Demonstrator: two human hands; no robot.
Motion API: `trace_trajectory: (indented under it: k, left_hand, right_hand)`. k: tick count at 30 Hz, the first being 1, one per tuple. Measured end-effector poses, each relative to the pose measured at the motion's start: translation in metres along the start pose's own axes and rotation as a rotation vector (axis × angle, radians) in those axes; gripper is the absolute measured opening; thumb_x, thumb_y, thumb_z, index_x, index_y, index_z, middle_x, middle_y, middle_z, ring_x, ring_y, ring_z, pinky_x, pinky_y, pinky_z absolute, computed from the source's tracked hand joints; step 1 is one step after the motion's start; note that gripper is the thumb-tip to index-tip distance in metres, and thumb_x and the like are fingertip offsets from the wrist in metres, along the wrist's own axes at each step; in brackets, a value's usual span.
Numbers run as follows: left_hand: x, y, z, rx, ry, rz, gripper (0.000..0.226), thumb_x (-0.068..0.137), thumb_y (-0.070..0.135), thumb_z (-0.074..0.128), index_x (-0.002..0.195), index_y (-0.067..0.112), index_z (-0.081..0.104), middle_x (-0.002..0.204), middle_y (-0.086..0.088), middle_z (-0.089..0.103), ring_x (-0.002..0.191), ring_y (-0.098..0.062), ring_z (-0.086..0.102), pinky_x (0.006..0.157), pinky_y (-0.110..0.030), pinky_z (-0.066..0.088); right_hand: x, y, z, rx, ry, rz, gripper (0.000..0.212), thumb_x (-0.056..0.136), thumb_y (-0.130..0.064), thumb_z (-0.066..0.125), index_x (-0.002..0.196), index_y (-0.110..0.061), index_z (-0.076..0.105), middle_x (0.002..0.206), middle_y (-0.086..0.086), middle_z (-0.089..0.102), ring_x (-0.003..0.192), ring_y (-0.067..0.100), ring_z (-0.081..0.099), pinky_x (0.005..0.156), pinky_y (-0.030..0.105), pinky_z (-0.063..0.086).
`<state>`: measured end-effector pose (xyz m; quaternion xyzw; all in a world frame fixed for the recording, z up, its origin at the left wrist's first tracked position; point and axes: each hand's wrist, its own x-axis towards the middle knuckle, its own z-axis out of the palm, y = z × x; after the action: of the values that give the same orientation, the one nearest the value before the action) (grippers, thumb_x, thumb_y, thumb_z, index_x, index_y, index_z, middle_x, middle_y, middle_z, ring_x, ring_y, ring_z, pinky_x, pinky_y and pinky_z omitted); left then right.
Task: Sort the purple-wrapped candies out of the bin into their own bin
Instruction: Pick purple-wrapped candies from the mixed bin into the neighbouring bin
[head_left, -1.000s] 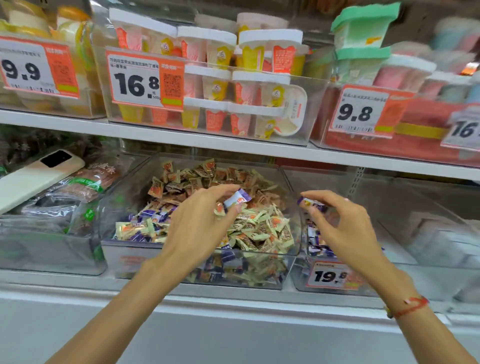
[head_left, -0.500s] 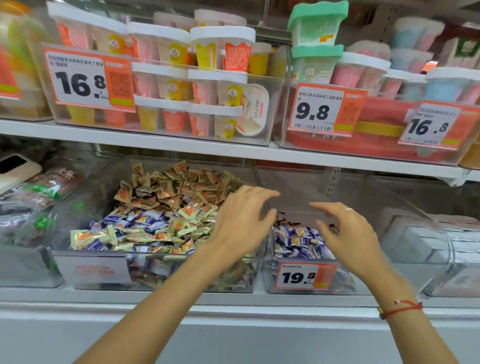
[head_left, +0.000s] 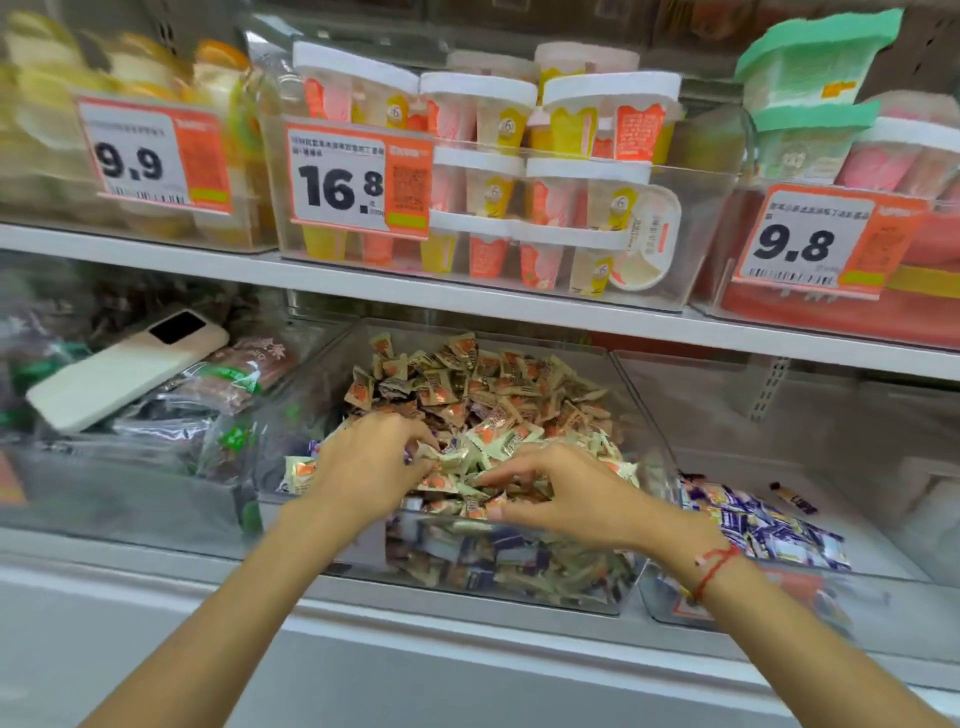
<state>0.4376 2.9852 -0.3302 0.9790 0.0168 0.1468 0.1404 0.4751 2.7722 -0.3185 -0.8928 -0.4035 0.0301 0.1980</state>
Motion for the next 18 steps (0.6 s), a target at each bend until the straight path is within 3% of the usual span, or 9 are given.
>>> trace_trajectory:
  k: [4, 6, 9, 11, 12, 15, 18]
  left_hand:
    - [0.003, -0.012, -0.004, 0.029, -0.064, -0.084, 0.012, 0.090, 0.036, 0.061, 0.096, 0.032, 0.071, 0.092, 0.009, 0.066, 0.092, -0.023, 0.062, 0.066, -0.028, 0.042]
    - [0.006, -0.016, -0.013, -0.038, -0.153, -0.054, 0.010, 0.087, 0.035, 0.066, 0.094, 0.036, 0.072, 0.085, 0.015, 0.061, 0.089, -0.016, 0.062, 0.070, -0.029, 0.045]
    - [0.011, -0.021, -0.024, -0.220, -0.406, 0.075, 0.014, 0.088, 0.019, 0.066, 0.091, 0.029, 0.076, 0.081, 0.016, 0.066, 0.067, -0.003, 0.055, 0.067, -0.022, 0.044]
    - [0.013, -0.025, -0.027, -0.384, -0.483, 0.096, 0.032, 0.091, 0.003, 0.055, 0.090, 0.026, 0.077, 0.091, 0.007, 0.070, 0.055, -0.015, 0.045, 0.061, -0.026, 0.041]
    - [0.016, -0.026, -0.026, -0.437, -0.442, 0.076, 0.040, 0.092, -0.002, 0.048, 0.091, 0.026, 0.077, 0.098, 0.008, 0.069, 0.053, -0.018, 0.040, 0.059, -0.029, 0.039]
    - [0.032, -0.032, -0.010, -0.328, -0.193, 0.020, 0.047, 0.091, -0.004, 0.041, 0.104, 0.031, 0.069, 0.120, 0.010, 0.062, 0.072, -0.017, 0.052, 0.064, -0.029, 0.040]
    - [0.050, -0.031, 0.012, -0.097, -0.211, 0.060, 0.052, 0.089, -0.002, 0.041, 0.126, 0.031, 0.058, 0.139, 0.003, 0.051, 0.099, -0.020, 0.058, 0.075, -0.035, 0.051]
  right_hand:
    - [0.018, -0.005, -0.001, -0.235, -0.061, -0.024, 0.027, 0.085, -0.041, 0.069, 0.109, -0.030, 0.070, 0.100, -0.010, 0.059, 0.082, 0.004, 0.047, 0.070, 0.024, 0.039]
    - [0.017, -0.004, -0.002, -0.287, -0.051, -0.031, 0.027, 0.083, -0.041, 0.070, 0.108, -0.032, 0.069, 0.100, -0.010, 0.061, 0.078, 0.002, 0.045, 0.067, 0.023, 0.037]
    - [0.011, 0.000, -0.003, -0.282, -0.043, -0.015, 0.024, 0.083, -0.037, 0.072, 0.106, -0.033, 0.070, 0.099, -0.013, 0.063, 0.073, -0.005, 0.045, 0.062, 0.015, 0.036]
    - [0.008, 0.003, -0.002, -0.281, 0.023, 0.019, 0.016, 0.084, -0.027, 0.072, 0.100, -0.030, 0.071, 0.101, -0.012, 0.068, 0.077, -0.002, 0.053, 0.068, 0.018, 0.045]
    - [0.007, 0.005, -0.001, -0.263, 0.071, 0.037, 0.014, 0.085, -0.021, 0.070, 0.097, -0.029, 0.072, 0.099, -0.011, 0.070, 0.082, 0.003, 0.059, 0.074, 0.025, 0.051]
    - [0.003, 0.008, 0.001, -0.188, 0.201, 0.075, 0.024, 0.087, -0.014, 0.069, 0.106, -0.028, 0.070, 0.102, -0.009, 0.072, 0.094, 0.008, 0.066, 0.086, 0.033, 0.054]
    - [0.005, 0.008, -0.005, -0.097, 0.300, 0.104, 0.029, 0.087, -0.014, 0.067, 0.110, -0.033, 0.069, 0.106, -0.011, 0.071, 0.092, 0.006, 0.066, 0.088, 0.029, 0.052]
